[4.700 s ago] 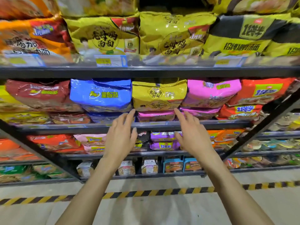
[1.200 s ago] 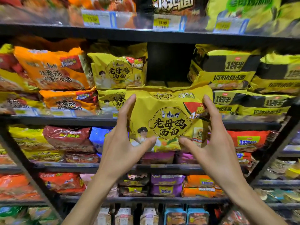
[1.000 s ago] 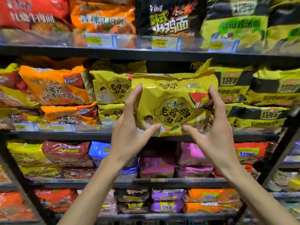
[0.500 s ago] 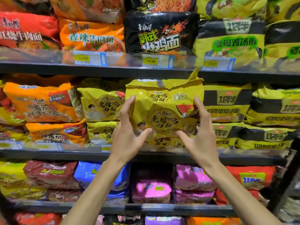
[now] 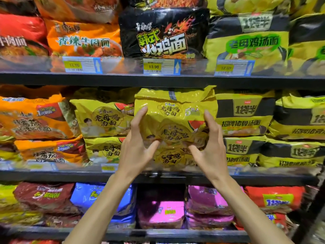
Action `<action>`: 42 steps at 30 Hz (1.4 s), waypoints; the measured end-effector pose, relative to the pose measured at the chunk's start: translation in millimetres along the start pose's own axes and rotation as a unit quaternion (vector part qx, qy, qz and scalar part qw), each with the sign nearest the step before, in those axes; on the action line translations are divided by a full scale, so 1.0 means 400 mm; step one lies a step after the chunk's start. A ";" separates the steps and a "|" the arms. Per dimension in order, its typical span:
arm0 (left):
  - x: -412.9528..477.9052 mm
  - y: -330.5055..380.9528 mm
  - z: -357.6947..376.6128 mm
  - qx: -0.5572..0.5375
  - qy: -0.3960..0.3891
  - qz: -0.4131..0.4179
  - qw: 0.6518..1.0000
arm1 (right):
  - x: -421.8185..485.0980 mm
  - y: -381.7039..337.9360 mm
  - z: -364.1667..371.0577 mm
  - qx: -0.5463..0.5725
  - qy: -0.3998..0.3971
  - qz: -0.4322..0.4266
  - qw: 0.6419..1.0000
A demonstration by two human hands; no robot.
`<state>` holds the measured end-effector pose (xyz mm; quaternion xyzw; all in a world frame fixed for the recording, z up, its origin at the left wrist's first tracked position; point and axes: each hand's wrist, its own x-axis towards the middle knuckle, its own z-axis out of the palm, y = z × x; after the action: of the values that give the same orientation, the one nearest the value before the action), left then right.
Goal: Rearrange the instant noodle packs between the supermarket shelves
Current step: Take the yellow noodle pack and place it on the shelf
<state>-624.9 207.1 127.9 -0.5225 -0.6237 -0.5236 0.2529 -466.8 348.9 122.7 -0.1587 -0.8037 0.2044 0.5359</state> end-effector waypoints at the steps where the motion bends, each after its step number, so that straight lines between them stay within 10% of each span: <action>1: 0.013 -0.003 0.001 0.003 0.001 0.003 1.000 | 0.014 -0.001 -0.002 -0.006 -0.001 -0.005 1.000; 42: 0.124 -0.092 0.056 0.018 -0.133 -0.110 0.985 | 0.103 0.031 0.058 -0.089 -0.002 0.017 0.996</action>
<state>-669.4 250.1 149.1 -0.5111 -0.7146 -0.4629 0.1177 -503.5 375.6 141.4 -0.2190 -0.8170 0.1411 0.5144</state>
